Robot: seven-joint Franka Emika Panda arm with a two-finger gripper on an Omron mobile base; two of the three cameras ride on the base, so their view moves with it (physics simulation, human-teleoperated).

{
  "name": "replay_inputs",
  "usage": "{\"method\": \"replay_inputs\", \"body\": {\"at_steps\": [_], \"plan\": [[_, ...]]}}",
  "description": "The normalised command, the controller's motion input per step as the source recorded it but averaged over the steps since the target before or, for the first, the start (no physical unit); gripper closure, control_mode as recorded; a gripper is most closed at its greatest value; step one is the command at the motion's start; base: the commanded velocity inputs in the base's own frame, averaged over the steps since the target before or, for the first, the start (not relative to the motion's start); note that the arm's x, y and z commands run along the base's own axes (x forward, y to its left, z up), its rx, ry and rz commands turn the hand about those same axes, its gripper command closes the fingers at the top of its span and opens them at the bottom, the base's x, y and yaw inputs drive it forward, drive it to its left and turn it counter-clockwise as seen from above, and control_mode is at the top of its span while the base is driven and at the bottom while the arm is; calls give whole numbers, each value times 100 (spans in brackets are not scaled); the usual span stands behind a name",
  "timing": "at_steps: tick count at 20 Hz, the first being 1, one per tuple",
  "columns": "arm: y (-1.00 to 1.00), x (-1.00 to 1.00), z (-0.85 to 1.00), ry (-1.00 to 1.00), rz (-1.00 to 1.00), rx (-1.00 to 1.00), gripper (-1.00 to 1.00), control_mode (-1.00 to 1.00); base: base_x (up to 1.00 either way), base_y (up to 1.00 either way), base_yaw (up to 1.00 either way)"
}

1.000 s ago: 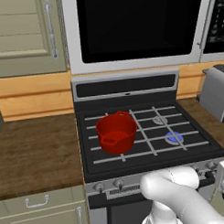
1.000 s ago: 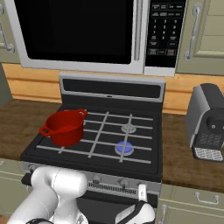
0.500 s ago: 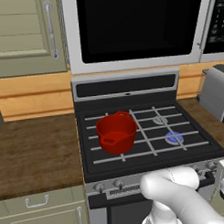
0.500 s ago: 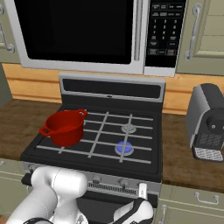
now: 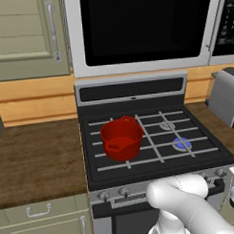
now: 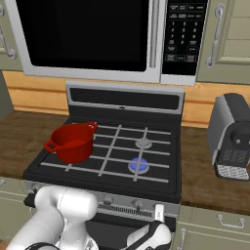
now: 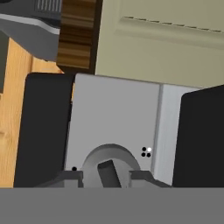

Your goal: Turn off the front right burner of the stove.

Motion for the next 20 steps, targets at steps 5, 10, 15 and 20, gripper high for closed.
{"method": "replay_inputs", "body": {"at_steps": [5,10,15,20], "plan": [[0,0,0,0,-3,0,100,-100,0,0,0],[0,6,0,0,-16,4,100,-100,0,0,0],[0,12,0,0,-25,13,100,-100,0,0,0],[0,20,0,0,-29,23,100,-100,0,0,0]]}}
